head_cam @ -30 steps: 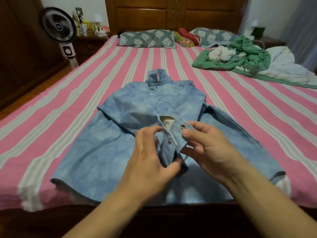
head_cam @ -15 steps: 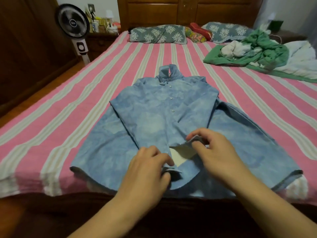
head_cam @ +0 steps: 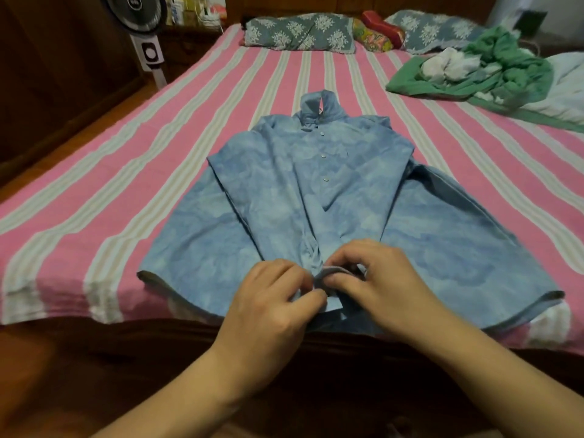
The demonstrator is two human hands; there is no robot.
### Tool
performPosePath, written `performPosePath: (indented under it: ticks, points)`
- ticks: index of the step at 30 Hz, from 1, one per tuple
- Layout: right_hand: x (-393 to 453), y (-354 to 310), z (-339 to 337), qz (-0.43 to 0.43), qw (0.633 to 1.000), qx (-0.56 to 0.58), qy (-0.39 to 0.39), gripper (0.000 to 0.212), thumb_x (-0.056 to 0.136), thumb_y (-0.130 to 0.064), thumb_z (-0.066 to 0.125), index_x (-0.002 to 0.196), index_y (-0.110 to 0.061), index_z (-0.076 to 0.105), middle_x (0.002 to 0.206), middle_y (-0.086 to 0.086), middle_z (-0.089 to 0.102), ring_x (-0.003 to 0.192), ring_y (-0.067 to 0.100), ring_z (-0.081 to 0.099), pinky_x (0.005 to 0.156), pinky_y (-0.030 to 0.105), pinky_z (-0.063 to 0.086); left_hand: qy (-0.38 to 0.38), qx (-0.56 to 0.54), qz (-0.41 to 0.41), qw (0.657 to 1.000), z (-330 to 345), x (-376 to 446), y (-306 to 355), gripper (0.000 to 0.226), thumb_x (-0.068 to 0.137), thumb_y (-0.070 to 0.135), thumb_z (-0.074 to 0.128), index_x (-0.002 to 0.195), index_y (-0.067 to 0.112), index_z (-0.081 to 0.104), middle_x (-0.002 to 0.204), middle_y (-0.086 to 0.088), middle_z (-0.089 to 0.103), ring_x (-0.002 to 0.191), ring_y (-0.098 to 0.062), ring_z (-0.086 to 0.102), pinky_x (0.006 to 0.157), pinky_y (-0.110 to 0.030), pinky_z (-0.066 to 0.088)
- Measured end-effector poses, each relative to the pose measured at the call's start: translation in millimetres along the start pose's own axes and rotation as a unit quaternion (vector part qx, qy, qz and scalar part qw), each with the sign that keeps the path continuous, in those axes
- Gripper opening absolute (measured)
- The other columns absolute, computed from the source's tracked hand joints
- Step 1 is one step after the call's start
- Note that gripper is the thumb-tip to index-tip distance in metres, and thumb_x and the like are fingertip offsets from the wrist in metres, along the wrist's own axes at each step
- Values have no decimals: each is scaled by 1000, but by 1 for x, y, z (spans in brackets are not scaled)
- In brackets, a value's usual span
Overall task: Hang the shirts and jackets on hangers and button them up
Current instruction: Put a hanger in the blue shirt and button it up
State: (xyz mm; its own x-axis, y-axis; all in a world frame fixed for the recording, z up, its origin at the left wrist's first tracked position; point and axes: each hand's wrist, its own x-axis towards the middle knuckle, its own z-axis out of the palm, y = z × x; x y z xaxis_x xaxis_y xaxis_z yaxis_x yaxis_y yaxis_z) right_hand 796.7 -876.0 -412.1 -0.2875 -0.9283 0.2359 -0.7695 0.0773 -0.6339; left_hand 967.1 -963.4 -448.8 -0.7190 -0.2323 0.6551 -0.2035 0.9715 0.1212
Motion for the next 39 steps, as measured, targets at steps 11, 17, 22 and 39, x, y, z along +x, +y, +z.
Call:
performPosePath:
  ticks: [11,17,22,39]
  points:
    - [11,2,4,216,940,240,-112,15,91,-18,73,79,-9,72,63,0,63,60,10,52,63,31,40,-10,-10,-61,998,6,-6,-11,11,87,3,72,79,9,68,75,-6,55,60,-26,48,53,-44,40]
    - [13,1,3,221,943,224,-109,16,90,-22,74,78,-10,72,61,-2,63,58,9,52,61,30,42,25,-30,-67,997,8,-5,-10,19,96,10,61,79,6,68,70,-7,51,56,-27,47,48,-44,39]
    - [10,-1,4,225,945,212,-104,16,89,-23,75,79,-11,73,66,2,65,62,10,54,63,29,43,28,-41,-65,997,6,-3,-7,26,96,11,56,71,7,60,68,-6,47,55,-26,43,47,-43,38]
    - [6,5,0,-84,993,-19,-85,16,78,-25,79,86,-20,67,79,-11,62,80,7,56,70,20,43,-57,-149,-135,978,2,2,-15,14,84,26,69,97,22,71,84,12,65,72,-3,58,62,-18,44]
